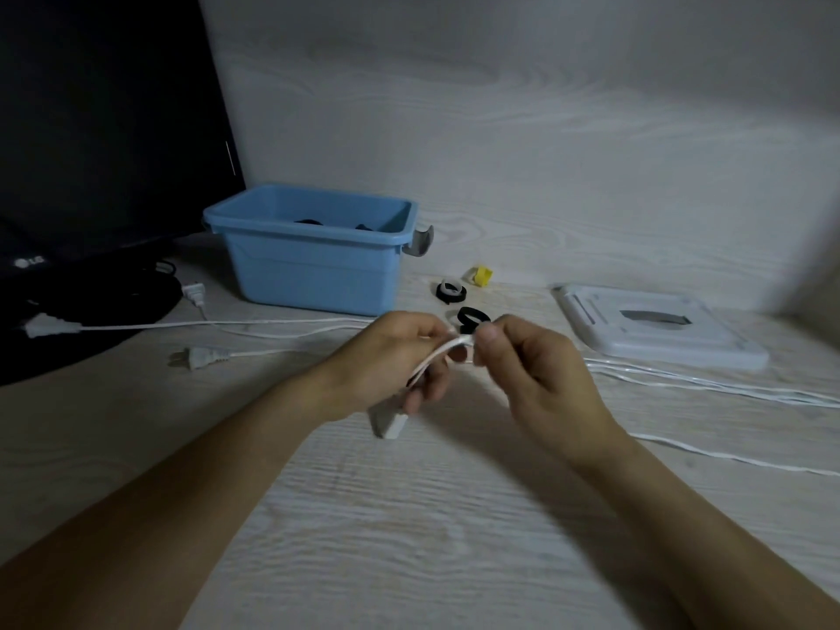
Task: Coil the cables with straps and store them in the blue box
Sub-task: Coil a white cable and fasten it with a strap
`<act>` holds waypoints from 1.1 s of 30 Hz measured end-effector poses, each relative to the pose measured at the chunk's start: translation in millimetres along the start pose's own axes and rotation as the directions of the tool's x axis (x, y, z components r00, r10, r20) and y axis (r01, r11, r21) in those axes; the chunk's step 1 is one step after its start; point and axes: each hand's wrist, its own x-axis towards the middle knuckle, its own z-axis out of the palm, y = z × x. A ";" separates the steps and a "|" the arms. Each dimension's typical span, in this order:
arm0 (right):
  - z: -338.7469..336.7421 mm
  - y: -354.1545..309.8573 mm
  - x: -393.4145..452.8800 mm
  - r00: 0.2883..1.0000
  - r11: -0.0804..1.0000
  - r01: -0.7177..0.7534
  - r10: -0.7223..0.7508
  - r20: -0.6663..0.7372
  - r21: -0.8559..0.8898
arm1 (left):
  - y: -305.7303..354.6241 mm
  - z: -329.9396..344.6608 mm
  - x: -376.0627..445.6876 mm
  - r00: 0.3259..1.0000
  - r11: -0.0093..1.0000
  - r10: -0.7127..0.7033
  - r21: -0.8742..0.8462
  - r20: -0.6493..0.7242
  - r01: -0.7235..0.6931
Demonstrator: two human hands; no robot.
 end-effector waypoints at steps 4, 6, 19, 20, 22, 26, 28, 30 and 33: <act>-5.9 6.1 4.1 0.981 0.998 -0.027 0.014 -0.193 -0.062 | 4.2 -3.3 -2.2 0.990 0.971 -0.034 -0.229 0.138 0.065; -4.4 8.7 3.9 0.981 0.995 -0.072 0.058 -0.185 -0.065 | 6.3 -4.3 -3.2 0.987 0.948 -0.024 -0.310 0.160 0.074; 11.3 12.6 3.9 0.927 0.682 -0.345 0.357 0.118 0.645 | 4.0 6.8 0.0 0.959 0.715 0.052 -0.680 0.279 0.159; 11.0 12.7 4.7 0.923 0.676 -0.347 0.370 0.107 0.650 | 5.4 7.8 0.0 0.964 0.698 0.037 -0.697 0.263 0.163; 12.2 10.0 5.4 0.926 0.684 -0.336 0.364 0.097 0.647 | 8.0 8.9 -0.3 0.974 0.644 -0.006 -0.744 0.227 0.178; 10.2 9.3 5.8 0.967 0.859 -0.231 0.253 0.013 0.457 | 5.6 5.6 4.9 0.993 0.632 -0.104 -0.768 0.047 0.102; 2.9 14.8 6.2 0.982 0.961 -0.163 0.180 -0.057 0.223 | 3.9 -1.4 8.8 0.985 0.622 -0.132 -0.783 -0.110 -0.004; -7.4 22.4 6.6 0.989 0.992 -0.114 0.109 -0.098 -0.052 | 2.8 -10.5 12.3 0.954 0.584 -0.169 -0.805 -0.247 -0.105; -18.3 31.7 7.6 0.994 0.948 -0.091 0.067 -0.089 -0.305 | 0.9 -21.9 14.9 0.877 0.494 -0.267 -0.838 -0.399 -0.230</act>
